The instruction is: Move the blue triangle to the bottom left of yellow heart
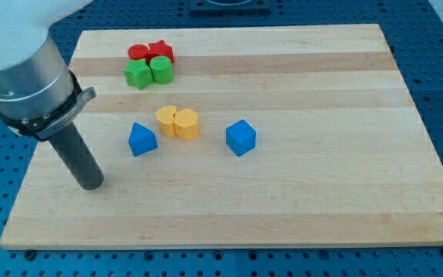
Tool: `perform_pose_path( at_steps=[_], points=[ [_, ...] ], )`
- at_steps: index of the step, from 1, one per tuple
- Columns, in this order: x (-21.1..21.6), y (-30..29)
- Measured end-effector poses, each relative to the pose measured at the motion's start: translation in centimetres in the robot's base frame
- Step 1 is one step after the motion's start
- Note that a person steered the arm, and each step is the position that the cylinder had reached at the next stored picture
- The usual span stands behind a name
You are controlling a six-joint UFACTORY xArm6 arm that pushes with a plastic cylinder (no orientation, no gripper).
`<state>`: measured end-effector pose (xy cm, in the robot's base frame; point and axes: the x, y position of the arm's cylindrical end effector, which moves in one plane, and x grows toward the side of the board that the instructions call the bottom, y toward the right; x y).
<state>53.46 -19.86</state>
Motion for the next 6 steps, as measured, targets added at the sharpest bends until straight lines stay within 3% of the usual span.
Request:
perform_pose_path(
  at_steps=[4, 6],
  points=[
    [-5.1, 4.0],
    [-1.7, 5.7]
  ],
)
